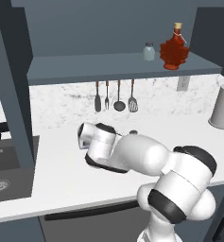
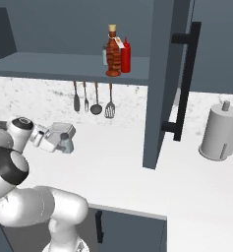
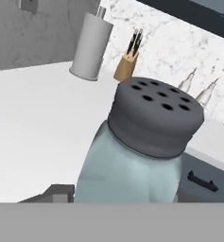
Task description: Put the shaker and condiment bottle from the counter next to their counterparts in the cabinet.
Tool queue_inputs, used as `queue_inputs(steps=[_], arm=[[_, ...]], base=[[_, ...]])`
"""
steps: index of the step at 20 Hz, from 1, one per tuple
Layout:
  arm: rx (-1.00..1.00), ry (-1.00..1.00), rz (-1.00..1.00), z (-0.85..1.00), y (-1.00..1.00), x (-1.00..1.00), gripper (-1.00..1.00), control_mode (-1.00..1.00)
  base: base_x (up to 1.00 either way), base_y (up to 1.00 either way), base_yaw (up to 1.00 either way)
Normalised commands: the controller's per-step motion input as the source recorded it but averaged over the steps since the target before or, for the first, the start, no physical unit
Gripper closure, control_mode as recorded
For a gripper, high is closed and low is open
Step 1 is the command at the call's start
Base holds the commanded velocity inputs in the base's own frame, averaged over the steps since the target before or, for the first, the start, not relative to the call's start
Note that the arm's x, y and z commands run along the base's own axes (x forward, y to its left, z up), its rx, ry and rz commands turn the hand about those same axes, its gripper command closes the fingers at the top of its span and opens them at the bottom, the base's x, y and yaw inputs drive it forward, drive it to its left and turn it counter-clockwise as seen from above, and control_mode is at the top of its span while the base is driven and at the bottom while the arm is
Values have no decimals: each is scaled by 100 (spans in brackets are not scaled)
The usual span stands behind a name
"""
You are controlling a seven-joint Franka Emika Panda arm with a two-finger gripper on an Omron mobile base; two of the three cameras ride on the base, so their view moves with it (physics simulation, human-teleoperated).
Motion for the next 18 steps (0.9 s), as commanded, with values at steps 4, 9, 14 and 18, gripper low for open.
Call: queue_inputs(steps=[4,9,14,18], arm=[[0,-1,32,99,-1,-30,100,-100],[4,-1,32,91,-16,-26,100,-100],[10,-1,38,64,-30,-3,100,-100],[6,0,46,52,-4,4,100,-100]], base=[[0,0,0],[0,0,0],[0,0,0],[0,0,0]])
